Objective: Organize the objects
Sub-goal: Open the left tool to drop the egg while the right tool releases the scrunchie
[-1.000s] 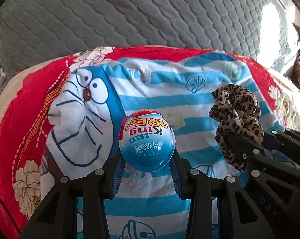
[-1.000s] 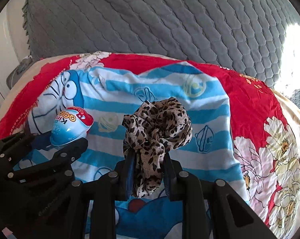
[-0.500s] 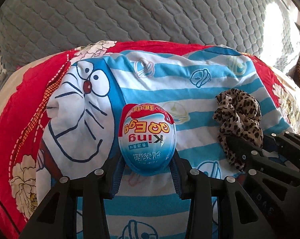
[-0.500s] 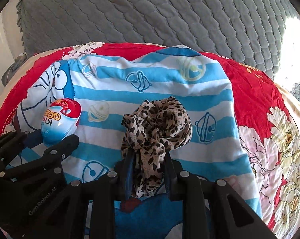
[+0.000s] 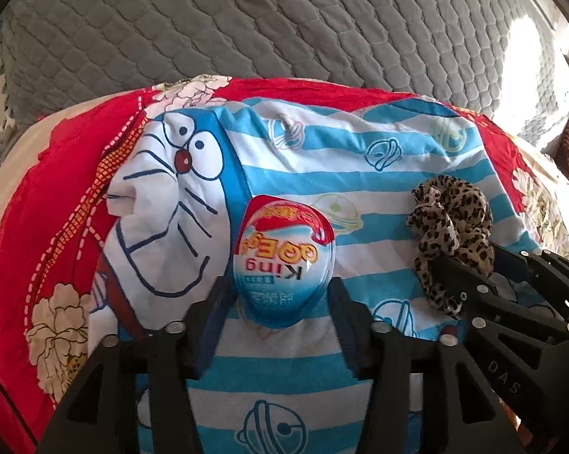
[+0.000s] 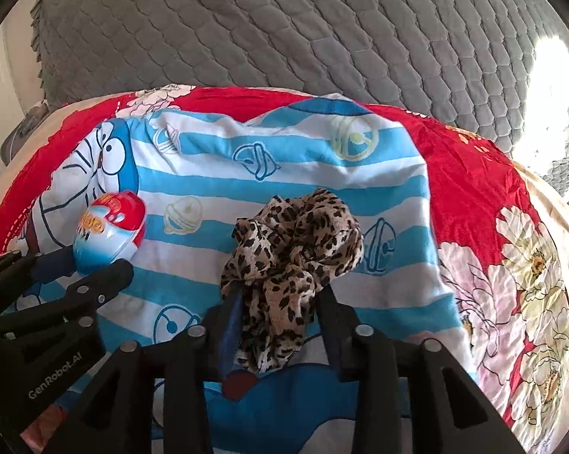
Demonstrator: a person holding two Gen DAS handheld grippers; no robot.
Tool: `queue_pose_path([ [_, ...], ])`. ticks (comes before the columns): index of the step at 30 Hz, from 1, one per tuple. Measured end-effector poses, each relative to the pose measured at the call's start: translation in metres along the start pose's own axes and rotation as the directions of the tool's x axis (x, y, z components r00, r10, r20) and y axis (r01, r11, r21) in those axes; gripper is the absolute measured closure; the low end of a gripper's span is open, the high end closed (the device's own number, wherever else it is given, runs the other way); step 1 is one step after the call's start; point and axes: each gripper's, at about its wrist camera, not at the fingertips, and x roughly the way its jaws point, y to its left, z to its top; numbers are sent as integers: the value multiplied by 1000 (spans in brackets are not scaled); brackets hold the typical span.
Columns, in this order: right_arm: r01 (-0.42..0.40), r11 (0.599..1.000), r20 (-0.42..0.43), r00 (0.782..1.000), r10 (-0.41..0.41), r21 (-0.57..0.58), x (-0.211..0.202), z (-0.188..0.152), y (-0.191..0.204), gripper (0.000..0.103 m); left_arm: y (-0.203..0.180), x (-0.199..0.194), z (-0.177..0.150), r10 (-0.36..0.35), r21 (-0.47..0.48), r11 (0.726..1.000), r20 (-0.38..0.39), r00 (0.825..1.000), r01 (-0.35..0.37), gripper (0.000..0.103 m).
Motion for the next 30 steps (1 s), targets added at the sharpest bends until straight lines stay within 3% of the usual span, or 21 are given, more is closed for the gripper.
queue_pose_path([
  [4,5,1000,-1,1000,-5,6,-4,-1,0,59,0,-7,0,4,12,1000,9,1000,-4,40],
  [12,3,1000,11,1000,-3,-6,-19,-2,4,53,11,-17,-4,9,5,1000,-1,1000,-9,39],
  [16,3,1000,29,1000,-3,2,-30,-1,2,45,17,-24,-7,12,-8,1000,-5,1000,-12,38],
  [22,0,1000,37,999,0,-8,-43,-2,5,43,18,-38,-10,21,2,1000,15,1000,-21,29],
  [30,-6,1000,56,998,7,-15,-63,-4,10,41,13,-62,-14,27,64,998,37,999,-30,28],
])
